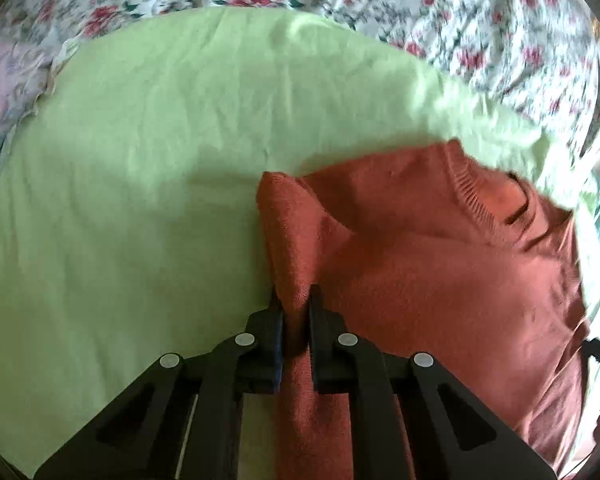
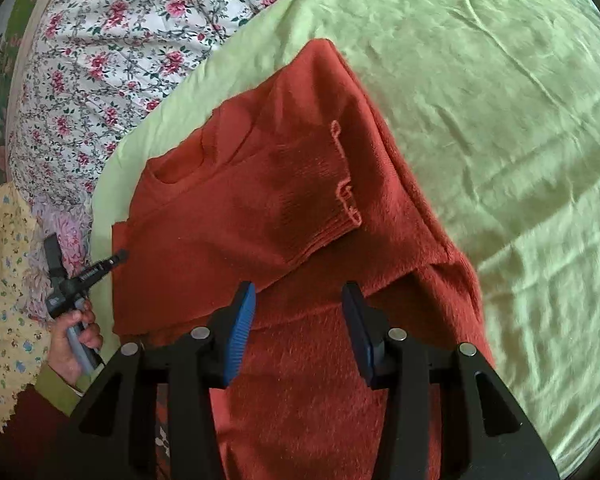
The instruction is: Fold small clothes
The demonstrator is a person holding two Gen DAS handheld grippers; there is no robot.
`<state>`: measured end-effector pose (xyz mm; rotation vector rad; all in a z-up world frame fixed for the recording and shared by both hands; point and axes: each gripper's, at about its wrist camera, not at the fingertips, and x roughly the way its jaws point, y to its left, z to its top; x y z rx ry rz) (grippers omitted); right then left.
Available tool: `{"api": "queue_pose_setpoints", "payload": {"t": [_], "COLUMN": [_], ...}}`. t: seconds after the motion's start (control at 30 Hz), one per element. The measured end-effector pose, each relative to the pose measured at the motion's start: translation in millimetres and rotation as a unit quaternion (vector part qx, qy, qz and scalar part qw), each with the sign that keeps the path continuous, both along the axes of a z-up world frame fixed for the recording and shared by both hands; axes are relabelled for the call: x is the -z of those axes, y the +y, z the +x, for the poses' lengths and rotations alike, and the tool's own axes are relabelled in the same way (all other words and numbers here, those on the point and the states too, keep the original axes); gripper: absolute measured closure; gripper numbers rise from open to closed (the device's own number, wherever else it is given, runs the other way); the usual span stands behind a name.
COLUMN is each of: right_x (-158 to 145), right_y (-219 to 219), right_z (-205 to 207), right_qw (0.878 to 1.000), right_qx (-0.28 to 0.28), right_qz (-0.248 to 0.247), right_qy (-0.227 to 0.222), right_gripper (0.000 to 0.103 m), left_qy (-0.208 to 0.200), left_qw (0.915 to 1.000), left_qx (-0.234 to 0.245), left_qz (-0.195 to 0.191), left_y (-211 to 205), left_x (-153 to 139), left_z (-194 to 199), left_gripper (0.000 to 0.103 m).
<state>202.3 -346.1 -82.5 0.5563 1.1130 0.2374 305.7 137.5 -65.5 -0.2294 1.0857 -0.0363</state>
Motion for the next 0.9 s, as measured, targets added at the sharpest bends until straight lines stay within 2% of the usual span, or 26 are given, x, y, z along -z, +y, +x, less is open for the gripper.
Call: {"api": "queue_pose_setpoints", "payload": {"t": [0.03, 0.07, 0.17, 0.2, 0.4, 0.47, 0.53, 0.57, 0.6, 0.77, 0.9], "right_x": [-1, -3, -10, -11, -18, -19, -22, -23, -24, -20, -12], "right_y": [0, 1, -3, -5, -20, -20, -21, -19, -18, -23, -32], "right_z": [0, -1, -7, -9, -37, -48, -65, -75, -83, -131, -165], "right_qw": [1.0, 1.0, 1.0, 1.0, 1.0, 1.0, 0.999, 0.998, 0.998, 0.997, 0.996], "right_qx": [-0.001, -0.005, -0.009, -0.008, -0.01, -0.019, -0.031, -0.041, -0.049, -0.066, -0.063], "right_qz": [0.001, 0.001, -0.002, -0.002, -0.01, -0.02, -0.031, -0.037, -0.043, -0.05, -0.062], "right_qy": [0.0, -0.003, -0.013, -0.014, -0.015, -0.014, -0.015, -0.015, -0.016, -0.007, 0.001], "right_gripper": [0.057, 0.057, 0.057, 0.056, 0.055, 0.055, 0.054, 0.054, 0.052, 0.047, 0.046], "left_qy": [0.0, 0.001, 0.003, 0.005, 0.032, 0.042, 0.045, 0.046, 0.046, 0.069, 0.081], "left_qw": [0.9998, 0.9996, 0.9996, 0.9995, 0.9971, 0.9973, 0.9982, 0.9983, 0.9981, 0.9955, 0.9952], "left_qx": [-0.012, -0.023, -0.027, -0.028, -0.042, -0.038, -0.033, -0.035, -0.036, -0.044, -0.043], "left_qz": [-0.016, -0.018, -0.011, -0.014, -0.055, -0.047, -0.023, -0.015, -0.018, -0.048, -0.035], "left_y": [4, 6, 7, 6, -9, -22, -34, -40, -44, -49, -50], "left_x": [-3, -7, -18, -21, -24, -21, -20, -20, -19, -7, 1], "left_z": [-4, -9, -34, -44, -134, -170, -201, -219, -237, -307, -346], "left_gripper": [0.091, 0.084, 0.078, 0.07, 0.054, 0.054, 0.048, 0.041, 0.037, 0.037, 0.034]}}
